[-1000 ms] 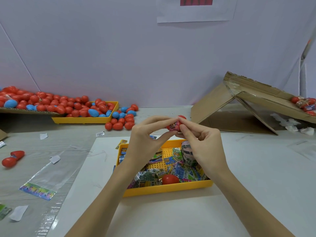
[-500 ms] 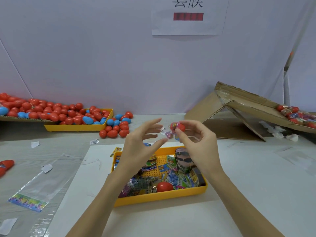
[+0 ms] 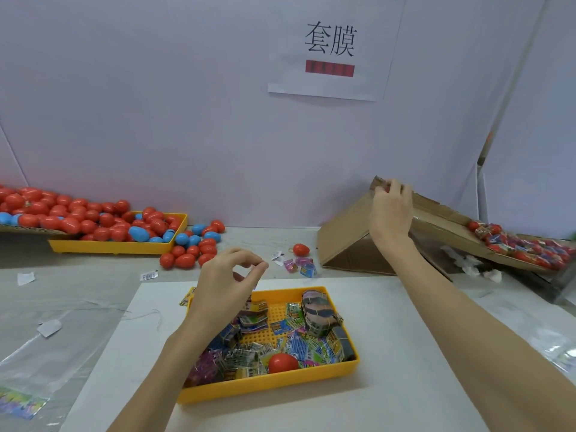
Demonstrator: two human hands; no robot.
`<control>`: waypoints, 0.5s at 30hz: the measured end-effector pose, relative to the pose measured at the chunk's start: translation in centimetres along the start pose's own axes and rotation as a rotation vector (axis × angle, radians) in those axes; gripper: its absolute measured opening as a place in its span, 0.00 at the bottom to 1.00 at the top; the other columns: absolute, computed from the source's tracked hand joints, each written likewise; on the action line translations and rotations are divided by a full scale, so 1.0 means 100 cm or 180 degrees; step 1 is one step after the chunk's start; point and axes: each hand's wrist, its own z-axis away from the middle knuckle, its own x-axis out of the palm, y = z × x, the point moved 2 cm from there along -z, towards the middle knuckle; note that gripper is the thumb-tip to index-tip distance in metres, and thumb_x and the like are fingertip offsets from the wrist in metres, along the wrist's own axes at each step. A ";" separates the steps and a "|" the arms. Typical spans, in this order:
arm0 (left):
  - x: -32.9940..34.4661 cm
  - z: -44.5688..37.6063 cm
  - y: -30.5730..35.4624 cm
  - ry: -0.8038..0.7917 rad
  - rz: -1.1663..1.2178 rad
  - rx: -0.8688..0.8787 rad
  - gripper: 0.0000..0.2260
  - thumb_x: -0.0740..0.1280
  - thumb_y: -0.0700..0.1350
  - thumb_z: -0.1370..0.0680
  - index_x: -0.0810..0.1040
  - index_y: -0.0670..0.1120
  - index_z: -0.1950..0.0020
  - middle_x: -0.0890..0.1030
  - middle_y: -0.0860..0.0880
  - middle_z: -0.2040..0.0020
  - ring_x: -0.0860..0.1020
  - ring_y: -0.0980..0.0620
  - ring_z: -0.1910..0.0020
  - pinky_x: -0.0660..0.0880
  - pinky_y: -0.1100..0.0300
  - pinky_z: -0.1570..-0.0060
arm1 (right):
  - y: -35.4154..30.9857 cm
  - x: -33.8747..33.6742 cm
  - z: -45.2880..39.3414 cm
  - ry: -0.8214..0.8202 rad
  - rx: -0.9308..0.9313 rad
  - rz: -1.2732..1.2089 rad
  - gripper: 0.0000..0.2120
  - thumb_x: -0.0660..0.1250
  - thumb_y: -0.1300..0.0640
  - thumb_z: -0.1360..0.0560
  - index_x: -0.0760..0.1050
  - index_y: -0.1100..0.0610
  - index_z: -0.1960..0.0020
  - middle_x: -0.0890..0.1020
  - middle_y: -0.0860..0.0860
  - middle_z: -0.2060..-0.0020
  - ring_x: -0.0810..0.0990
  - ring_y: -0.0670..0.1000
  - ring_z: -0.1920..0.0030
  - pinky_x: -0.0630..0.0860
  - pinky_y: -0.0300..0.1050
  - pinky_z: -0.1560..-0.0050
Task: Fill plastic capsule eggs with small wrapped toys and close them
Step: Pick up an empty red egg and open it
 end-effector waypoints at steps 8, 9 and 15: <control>-0.003 0.000 -0.007 0.0051 -0.0073 -0.0264 0.02 0.73 0.46 0.21 0.86 0.50 0.52 0.83 0.57 0.52 0.80 0.58 0.50 0.77 0.65 0.56 | -0.064 0.027 0.026 -0.0660 -0.1046 -0.0889 0.19 0.63 0.70 0.20 0.79 0.61 0.32 0.78 0.59 0.30 0.74 0.59 0.29 0.69 0.50 0.29; -0.003 0.000 -0.008 0.0047 -0.0088 -0.0290 0.02 0.73 0.47 0.21 0.86 0.50 0.52 0.83 0.56 0.52 0.80 0.58 0.50 0.78 0.61 0.54 | -0.076 0.034 0.033 -0.1088 -0.1131 -0.1150 0.19 0.62 0.68 0.18 0.77 0.59 0.29 0.78 0.58 0.30 0.76 0.58 0.31 0.72 0.50 0.31; -0.007 -0.001 -0.011 0.0068 -0.0107 -0.0402 0.04 0.73 0.47 0.21 0.85 0.50 0.53 0.83 0.56 0.52 0.80 0.58 0.51 0.79 0.54 0.51 | -0.099 0.076 0.064 -0.2381 -0.1353 -0.0591 0.24 0.65 0.73 0.23 0.76 0.58 0.29 0.79 0.60 0.36 0.80 0.60 0.40 0.81 0.56 0.42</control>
